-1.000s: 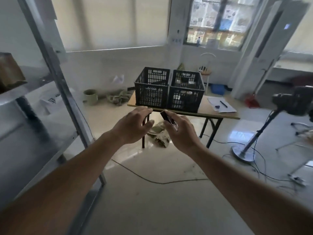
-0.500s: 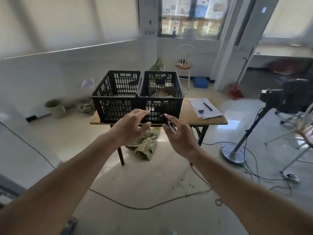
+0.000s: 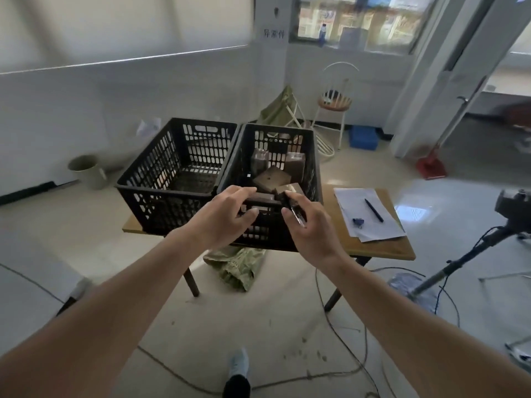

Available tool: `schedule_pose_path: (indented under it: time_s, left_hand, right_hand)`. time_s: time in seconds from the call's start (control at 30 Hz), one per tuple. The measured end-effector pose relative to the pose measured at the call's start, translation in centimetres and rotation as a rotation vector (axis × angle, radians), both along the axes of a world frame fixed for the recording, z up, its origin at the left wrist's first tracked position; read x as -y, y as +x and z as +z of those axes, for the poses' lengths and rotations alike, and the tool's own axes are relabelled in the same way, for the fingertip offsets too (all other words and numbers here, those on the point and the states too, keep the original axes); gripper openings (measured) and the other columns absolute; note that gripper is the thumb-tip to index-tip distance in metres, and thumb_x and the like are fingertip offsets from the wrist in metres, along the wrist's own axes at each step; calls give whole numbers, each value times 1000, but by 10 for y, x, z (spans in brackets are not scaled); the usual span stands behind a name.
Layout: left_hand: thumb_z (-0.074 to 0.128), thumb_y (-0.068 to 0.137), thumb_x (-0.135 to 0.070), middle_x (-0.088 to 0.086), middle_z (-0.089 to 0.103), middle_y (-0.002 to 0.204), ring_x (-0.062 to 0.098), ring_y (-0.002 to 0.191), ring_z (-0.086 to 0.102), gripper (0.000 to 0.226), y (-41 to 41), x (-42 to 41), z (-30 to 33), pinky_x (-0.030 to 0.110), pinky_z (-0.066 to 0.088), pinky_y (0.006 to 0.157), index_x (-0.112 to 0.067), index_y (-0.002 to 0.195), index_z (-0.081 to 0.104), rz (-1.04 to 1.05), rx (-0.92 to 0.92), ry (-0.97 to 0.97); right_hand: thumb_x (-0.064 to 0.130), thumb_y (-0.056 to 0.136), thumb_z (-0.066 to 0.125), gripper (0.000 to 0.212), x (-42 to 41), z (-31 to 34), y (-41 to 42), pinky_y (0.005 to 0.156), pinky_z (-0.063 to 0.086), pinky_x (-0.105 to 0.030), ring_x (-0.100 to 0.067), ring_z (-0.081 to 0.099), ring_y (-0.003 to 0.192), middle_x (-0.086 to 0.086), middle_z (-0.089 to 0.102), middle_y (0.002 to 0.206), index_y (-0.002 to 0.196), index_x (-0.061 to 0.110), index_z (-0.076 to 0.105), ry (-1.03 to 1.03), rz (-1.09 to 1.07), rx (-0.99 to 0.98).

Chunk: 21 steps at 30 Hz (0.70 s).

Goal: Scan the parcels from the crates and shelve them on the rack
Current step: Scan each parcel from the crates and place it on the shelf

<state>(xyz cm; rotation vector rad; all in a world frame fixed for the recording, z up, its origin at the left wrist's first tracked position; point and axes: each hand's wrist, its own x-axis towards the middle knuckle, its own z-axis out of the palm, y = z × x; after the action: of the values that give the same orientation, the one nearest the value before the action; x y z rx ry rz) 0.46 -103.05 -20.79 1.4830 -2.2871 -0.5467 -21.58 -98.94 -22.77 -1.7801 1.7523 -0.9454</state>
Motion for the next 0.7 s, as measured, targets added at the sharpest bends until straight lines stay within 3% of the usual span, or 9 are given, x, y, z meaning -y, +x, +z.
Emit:
schedule_pose_path:
  time_s: [0.27,0.4,0.57,0.7]
  left_hand:
    - [55,106,-43,-2,45,156,17,140,47,60,-18,168,-35,27,37,107,-20,160,40,-31,-19,68]
    - [54,107,-42,1,43,158,20,143,45,60,-21,239,-48,34,39,116,-20,161,38,-30,19,161]
    - [55,107,-41,1,41,161,21,145,43,60,-29,310,-63,37,41,117,-21,161,37,-13,43,219]
    - [55,107,-41,2,40,160,21,144,44,59,-45,360,-85,37,41,116,-22,160,39,37,49,260]
  right_hand:
    - [44,108,58,48,153,-34,-14,109,47,-35,-18,54,133,-5,59,143,155,36,52,43,-80,17]
    - [45,108,58,48,221,-51,-21,104,43,-27,-6,49,122,-4,59,142,155,37,51,91,-132,24]
    - [44,108,58,49,285,-70,-29,105,45,-30,-8,51,121,-3,59,138,155,36,51,173,-131,49]
    - [43,108,58,49,336,-85,-35,112,51,-41,-16,59,127,-4,60,139,155,32,52,278,-105,113]
